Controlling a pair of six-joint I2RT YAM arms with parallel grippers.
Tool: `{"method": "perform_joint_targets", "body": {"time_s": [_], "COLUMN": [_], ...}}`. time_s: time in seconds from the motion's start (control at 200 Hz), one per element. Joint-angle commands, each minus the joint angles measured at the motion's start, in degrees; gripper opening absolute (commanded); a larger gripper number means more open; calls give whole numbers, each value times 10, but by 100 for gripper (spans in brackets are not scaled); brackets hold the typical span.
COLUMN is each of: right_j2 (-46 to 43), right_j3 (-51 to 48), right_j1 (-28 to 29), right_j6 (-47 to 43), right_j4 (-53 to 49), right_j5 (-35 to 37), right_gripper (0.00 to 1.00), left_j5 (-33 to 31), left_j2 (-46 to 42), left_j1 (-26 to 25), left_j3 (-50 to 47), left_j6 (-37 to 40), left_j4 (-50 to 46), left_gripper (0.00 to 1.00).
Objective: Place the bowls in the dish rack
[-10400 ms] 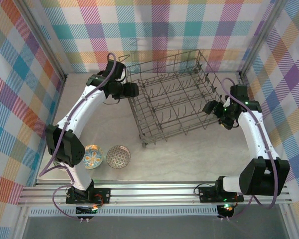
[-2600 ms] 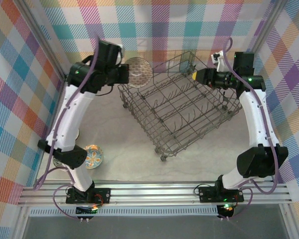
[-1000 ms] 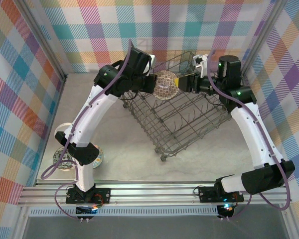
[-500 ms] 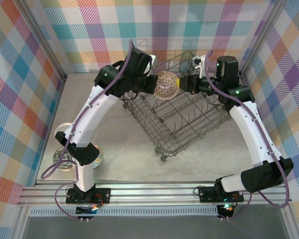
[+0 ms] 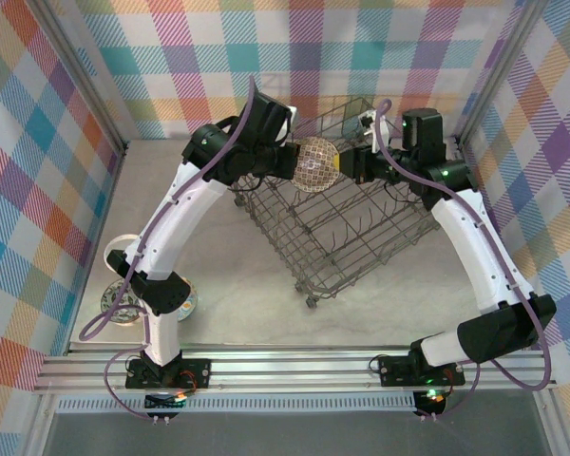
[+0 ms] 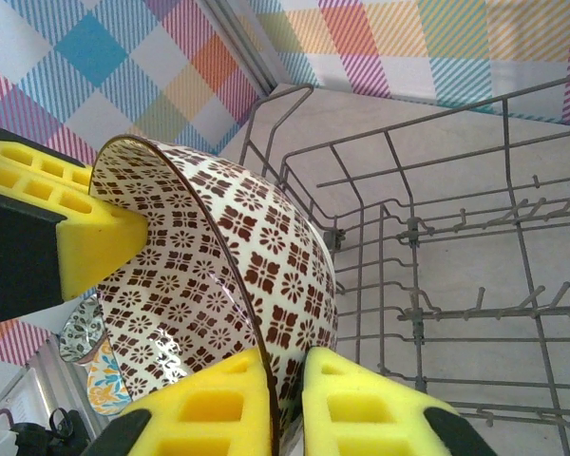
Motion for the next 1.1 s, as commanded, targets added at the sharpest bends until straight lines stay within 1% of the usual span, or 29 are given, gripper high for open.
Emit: {"method": "perform_joint_targets", "body": {"time_s": [0.0,0.12,0.22,0.285,0.385,0.49,0.605,0.675,0.755,0.825,0.945,1.015,1.095], "right_j2": [6,6,6,8,18,31,55,72,86,99,119,122,127], "right_j3": [14,14,14,17,27,39,63,79,98,115,146,147,148], "right_j1": [6,7,7,7,7,6,6,6,5,2,-8,-17,-35], "right_j6": [-9,-8,-1,5,14,25,36,37,34,30,8,-6,-5], "right_j4": [-18,-22,-21,-21,-27,-36,-53,-62,-73,-83,-107,-106,-108], "right_j5": [6,30,55,75,100,124,147,173,233,287,359,390,420], "right_gripper": [10,5,2,0,0,0,0,0,0,0,0,0,0], "left_j5": [15,25,29,32,40,48,61,72,98,138,176,187,218], "left_j2": [-2,3,7,9,14,23,26,24,24,26,28,21,2], "left_j1": [-5,-4,-5,-5,-4,-3,9,29,62,97,130,145,168], "left_j3": [25,25,24,24,24,25,28,29,28,26,22,2,-42], "left_j6": [-7,-14,-15,-16,-19,-23,-25,-11,-1,-4,8,18,8], "left_j4": [34,29,29,37,51,63,65,70,80,91,104,119,144], "left_gripper": [4,12,17,25,29,37,45,48,49,49,50,51,52]}}
